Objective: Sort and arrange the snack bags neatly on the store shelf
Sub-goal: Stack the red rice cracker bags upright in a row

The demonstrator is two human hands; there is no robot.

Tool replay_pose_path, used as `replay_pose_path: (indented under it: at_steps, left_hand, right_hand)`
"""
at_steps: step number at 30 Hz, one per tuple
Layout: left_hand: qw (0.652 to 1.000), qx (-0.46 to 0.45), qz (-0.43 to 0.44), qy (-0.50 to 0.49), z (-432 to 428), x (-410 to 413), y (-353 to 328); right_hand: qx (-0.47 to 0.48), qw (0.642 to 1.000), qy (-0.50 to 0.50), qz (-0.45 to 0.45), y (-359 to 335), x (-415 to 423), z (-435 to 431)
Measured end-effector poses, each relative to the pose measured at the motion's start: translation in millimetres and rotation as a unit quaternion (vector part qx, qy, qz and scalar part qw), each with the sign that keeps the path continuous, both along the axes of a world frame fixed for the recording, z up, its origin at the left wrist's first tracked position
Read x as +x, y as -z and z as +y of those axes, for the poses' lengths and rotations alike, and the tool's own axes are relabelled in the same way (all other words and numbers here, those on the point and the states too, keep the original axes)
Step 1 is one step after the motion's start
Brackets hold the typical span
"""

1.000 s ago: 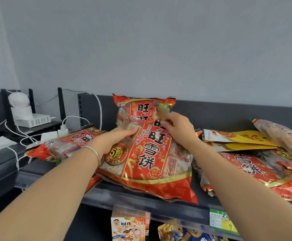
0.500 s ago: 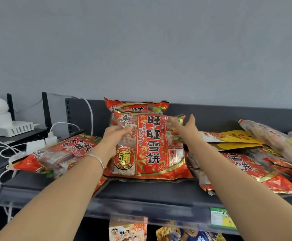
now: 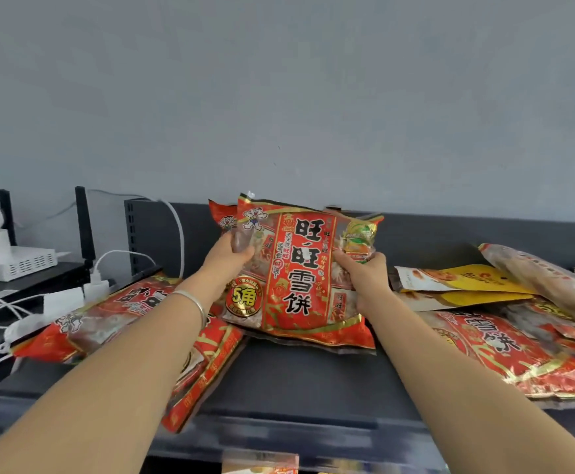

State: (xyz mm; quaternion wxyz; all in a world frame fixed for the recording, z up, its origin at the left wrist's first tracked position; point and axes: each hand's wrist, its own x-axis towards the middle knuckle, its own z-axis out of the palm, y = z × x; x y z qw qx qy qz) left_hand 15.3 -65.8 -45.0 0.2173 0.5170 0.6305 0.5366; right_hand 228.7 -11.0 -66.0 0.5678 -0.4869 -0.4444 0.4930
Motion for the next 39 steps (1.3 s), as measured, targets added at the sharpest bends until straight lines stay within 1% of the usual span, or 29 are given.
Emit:
replay_pose_path:
  at_steps: [3,5,6,7,9,11,13,16,19,23,26,30,32,33,35,37,38,39]
  left_hand:
    - [0.998,-0.057,0.027,-0.006,-7,-23,14]
    - [0.991,-0.098,0.083,-0.027,-13,-36,25]
    - [0.982,-0.123,0.136,-0.04,-15,-41,31]
    - [0.967,-0.151,0.198,-0.05,-17,-44,36]
    - [0.925,-0.201,0.315,-0.065,-18,-49,42]
    - [0.894,-0.221,0.381,-0.078,-24,-52,42]
    - [0.874,-0.228,0.418,-0.097,-33,-56,42]
    - [0.865,-0.239,0.422,-0.125,-47,-62,42]
    - [0.866,-0.239,0.42,-0.13,-58,-58,42]
    - [0.854,-0.249,0.436,-0.141,-72,-44,44]
    - [0.857,-0.248,0.42,-0.167,-83,-39,48]
    - [0.817,-0.237,0.45,-0.272,-106,-30,53]
    - [0.821,-0.238,0.422,-0.302,-114,-25,56]
    - [0.83,-0.236,0.395,-0.315,-116,-23,57]
    - [0.863,-0.207,0.296,-0.353,-119,-22,59]
    - [0.897,-0.149,0.127,-0.397,-118,-25,64]
    - [0.905,-0.118,0.025,-0.407,-120,-25,65]
    - [0.904,-0.093,-0.073,-0.411,-121,-25,66]
  right_hand:
    - [-0.019,1.0,0.013,-0.001,11,-2,7]
    - [-0.014,0.999,0.028,-0.018,16,-4,9]
    - [-0.01,0.999,0.035,-0.023,18,-5,10]
    - [-0.008,0.999,0.04,-0.029,19,-7,9]
    - [-0.004,0.998,0.052,-0.039,17,-8,7]
    - [0.0,0.997,0.068,-0.047,16,-8,4]
    - [0.009,0.995,0.087,-0.053,17,-9,1]
    - [0.016,0.993,0.104,-0.051,18,-8,-6]
    - [0.019,0.992,0.113,-0.058,19,-7,-14]
    - [0.016,0.99,0.122,-0.062,19,-6,-24]
    - [0.021,0.988,0.134,-0.07,19,-4,-30]
    - [0.026,0.983,0.155,-0.091,18,-3,-37]
    - [0.029,0.982,0.157,-0.099,19,-4,-41]
    - [0.031,0.982,0.158,-0.103,19,-4,-44]
    - [0.037,0.98,0.161,-0.11,20,-5,-49]
    - [0.042,0.979,0.164,-0.113,20,-5,-52]
    - [0.044,0.979,0.164,-0.112,21,-6,-53]
    - [0.046,0.979,0.164,-0.111,21,-6,-53]
